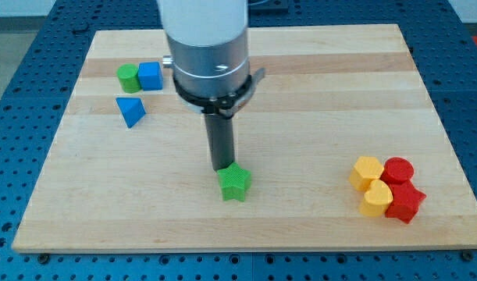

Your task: Point your arm to the blue cube

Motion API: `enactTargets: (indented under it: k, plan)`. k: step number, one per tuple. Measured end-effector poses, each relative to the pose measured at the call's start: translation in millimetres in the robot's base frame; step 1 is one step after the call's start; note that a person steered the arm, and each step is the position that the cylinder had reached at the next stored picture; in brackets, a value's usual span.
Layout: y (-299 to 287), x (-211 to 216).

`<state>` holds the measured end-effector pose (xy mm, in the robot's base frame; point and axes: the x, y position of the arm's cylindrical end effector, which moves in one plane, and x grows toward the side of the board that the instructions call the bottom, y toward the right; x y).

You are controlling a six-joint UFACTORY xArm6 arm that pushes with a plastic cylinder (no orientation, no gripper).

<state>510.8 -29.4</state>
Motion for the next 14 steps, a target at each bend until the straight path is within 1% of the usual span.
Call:
enactTargets:
  k: [1, 3, 4, 7, 9, 12, 14]
  plan:
    - [15.5, 5.6]
    - [18.3, 17.9]
    - [21.0, 2.3]
    - [17.4, -96.6]
    - [1.3, -121.5]
    - [-7.7, -146.1]
    - [-31.8, -173.8]
